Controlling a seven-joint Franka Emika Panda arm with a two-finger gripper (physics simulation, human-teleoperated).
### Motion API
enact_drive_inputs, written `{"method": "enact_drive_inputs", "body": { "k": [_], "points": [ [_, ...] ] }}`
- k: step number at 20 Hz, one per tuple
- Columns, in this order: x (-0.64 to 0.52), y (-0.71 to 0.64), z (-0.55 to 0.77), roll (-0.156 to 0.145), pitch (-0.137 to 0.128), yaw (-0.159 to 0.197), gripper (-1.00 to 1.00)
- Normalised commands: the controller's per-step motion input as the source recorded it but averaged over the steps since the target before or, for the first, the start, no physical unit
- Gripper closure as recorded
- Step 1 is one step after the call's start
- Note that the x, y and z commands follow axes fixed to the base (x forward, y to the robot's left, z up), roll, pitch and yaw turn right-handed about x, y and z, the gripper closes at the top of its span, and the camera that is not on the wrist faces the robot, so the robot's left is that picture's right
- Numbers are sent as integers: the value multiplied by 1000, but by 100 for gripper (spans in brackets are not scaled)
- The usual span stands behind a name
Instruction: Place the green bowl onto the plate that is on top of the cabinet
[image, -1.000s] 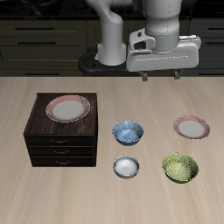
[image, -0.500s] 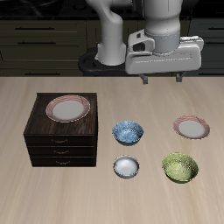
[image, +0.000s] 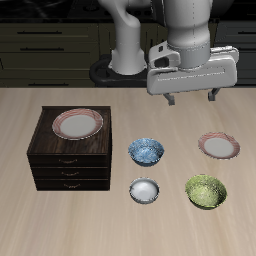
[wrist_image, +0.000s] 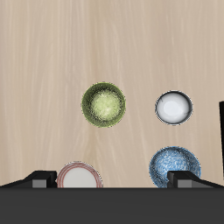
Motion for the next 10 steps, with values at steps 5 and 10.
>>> {"method": "enact_drive_inputs", "body": {
  "k": [5,10],
  "points": [
    [191,37,30,-8,-23,3,-100],
    [157,-27,-32,6,15,-19,-100]
  ]
}}
